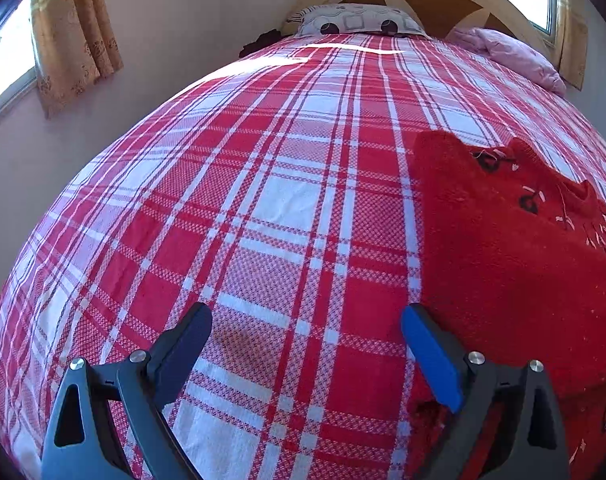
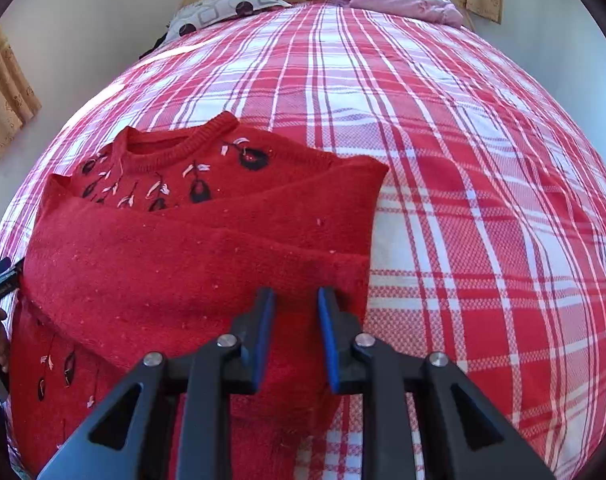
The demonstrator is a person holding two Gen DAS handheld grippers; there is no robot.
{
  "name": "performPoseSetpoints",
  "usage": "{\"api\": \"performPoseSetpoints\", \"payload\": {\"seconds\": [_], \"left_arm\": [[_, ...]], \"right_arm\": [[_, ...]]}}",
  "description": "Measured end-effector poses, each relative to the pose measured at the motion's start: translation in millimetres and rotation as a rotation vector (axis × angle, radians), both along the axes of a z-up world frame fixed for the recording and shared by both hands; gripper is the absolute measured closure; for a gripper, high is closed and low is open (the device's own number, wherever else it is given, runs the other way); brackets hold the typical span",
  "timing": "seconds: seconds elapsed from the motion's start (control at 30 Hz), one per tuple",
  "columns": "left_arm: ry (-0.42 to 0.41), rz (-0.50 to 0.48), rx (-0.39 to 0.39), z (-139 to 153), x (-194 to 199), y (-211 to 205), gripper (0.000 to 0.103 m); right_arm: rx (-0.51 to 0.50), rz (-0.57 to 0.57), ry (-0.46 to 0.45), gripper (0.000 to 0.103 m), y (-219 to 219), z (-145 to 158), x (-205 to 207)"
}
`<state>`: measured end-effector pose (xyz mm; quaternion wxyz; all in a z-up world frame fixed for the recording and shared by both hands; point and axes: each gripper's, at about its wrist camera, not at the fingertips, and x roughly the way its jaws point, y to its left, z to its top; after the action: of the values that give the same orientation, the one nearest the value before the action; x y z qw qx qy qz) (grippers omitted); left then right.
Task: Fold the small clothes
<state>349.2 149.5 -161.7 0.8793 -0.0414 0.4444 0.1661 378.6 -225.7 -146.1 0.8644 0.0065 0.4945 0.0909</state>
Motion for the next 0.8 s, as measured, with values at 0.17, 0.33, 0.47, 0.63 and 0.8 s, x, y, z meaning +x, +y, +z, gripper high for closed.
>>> {"api": "performPoseSetpoints", "payload": {"seconds": [0.17,0.33,0.47,0.63,0.8], "left_arm": [[-0.074,0.004,-0.002,18,-19,-3,0.007],[-0.121,-0.032,0.009,32,-26,-17,0.007],[-0.033,-0.056,0.069,7,-9,-27,0.007],[-0.028,-0.009,0.014,12,-17,-12,0.007],[-0.177,-0.02,0.06,49,-48,-18,0.007]], "right_arm": [[0.014,-0.006,-0.011,0.074,-1,9,-10],[0.021,0.029,-0.051,0.068,4,19,-41],[-0.047,0.042,-0.033,0.068,10,6,-40],[0.011,0.015,-0.023,0.067,1,5,-35],[0.007,0.034,-0.109,0.063,5,25,-56]]}}
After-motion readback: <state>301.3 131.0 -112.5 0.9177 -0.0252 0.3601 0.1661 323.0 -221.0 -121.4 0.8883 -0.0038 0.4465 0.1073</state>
